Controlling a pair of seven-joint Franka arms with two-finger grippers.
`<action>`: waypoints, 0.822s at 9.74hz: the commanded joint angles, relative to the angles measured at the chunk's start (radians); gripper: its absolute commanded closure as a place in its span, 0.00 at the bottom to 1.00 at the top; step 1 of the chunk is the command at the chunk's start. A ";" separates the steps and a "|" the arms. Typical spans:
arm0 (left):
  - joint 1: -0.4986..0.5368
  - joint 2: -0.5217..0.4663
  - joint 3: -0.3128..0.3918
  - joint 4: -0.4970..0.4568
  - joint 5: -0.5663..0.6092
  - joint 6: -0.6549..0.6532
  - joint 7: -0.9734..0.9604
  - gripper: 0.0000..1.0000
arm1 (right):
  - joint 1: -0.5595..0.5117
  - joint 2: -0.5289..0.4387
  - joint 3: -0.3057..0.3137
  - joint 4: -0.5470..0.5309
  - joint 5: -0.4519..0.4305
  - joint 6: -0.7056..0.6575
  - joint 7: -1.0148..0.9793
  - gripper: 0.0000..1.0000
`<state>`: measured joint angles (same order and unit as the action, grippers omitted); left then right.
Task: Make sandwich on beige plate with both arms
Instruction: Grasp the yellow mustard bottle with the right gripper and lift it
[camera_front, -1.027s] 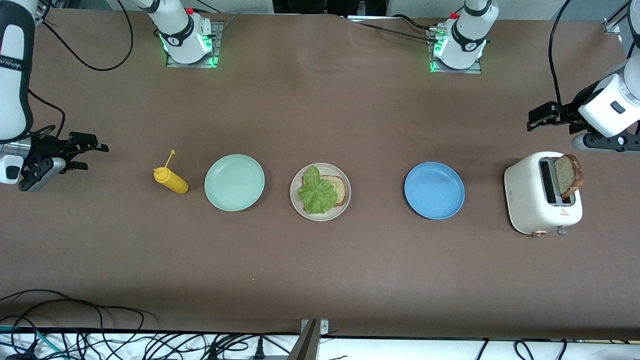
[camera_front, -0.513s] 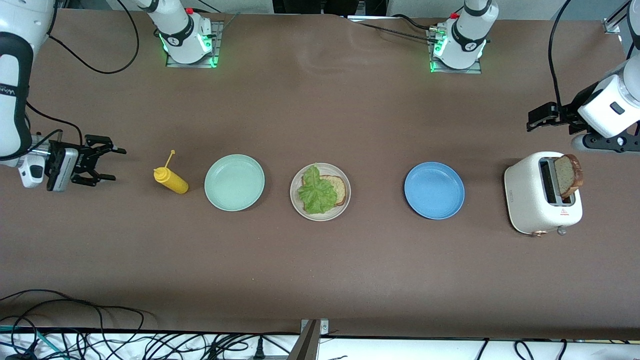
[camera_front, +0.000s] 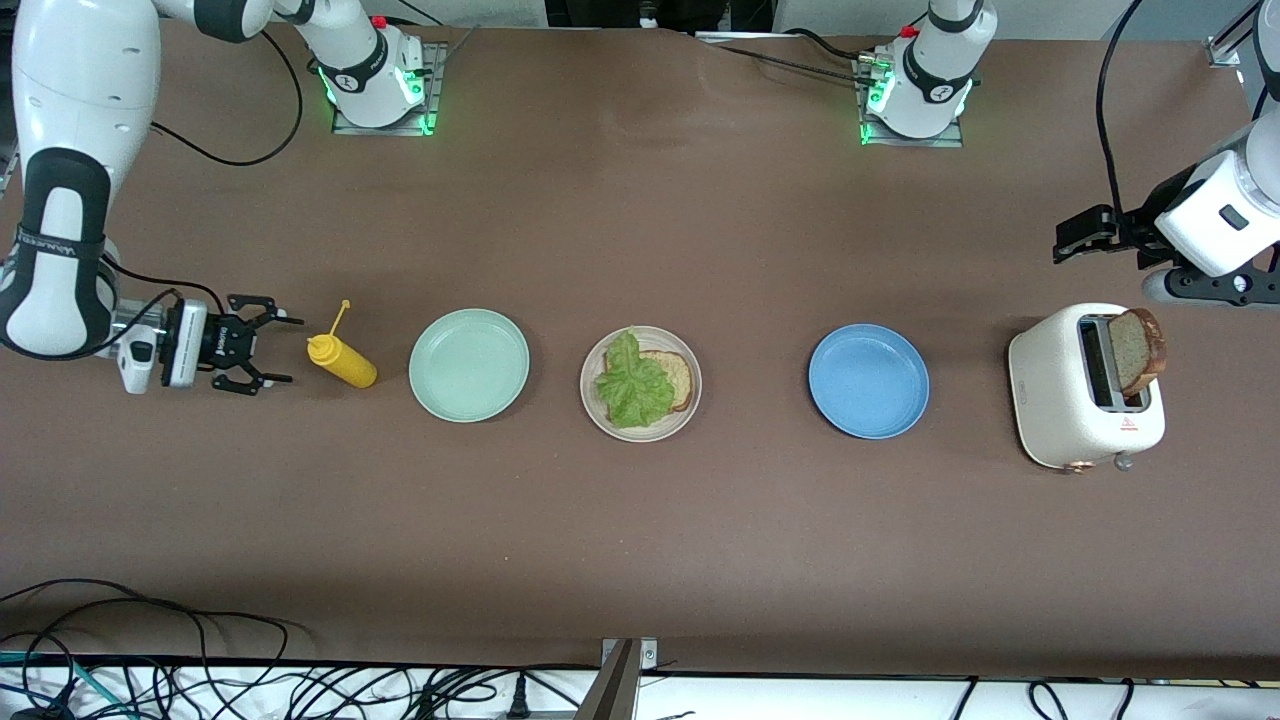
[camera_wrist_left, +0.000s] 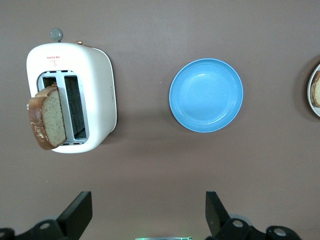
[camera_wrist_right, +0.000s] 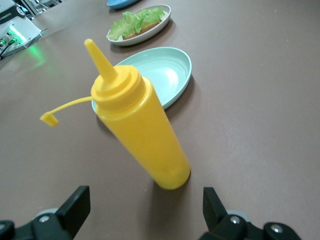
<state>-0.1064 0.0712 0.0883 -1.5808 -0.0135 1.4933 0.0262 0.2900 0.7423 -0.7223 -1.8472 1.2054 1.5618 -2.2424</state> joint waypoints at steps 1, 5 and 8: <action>0.001 -0.011 -0.005 -0.013 0.030 0.013 0.005 0.00 | -0.116 0.015 0.136 0.039 0.029 -0.032 -0.086 0.00; 0.001 -0.011 -0.005 -0.013 0.030 0.013 0.003 0.00 | -0.210 0.019 0.264 0.052 0.033 -0.061 -0.149 0.05; 0.001 -0.011 -0.005 -0.013 0.030 0.013 0.003 0.00 | -0.203 0.020 0.270 0.051 0.065 -0.072 -0.160 0.12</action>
<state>-0.1064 0.0714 0.0883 -1.5809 -0.0135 1.4934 0.0262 0.0945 0.7519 -0.4568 -1.8109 1.2494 1.5101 -2.3809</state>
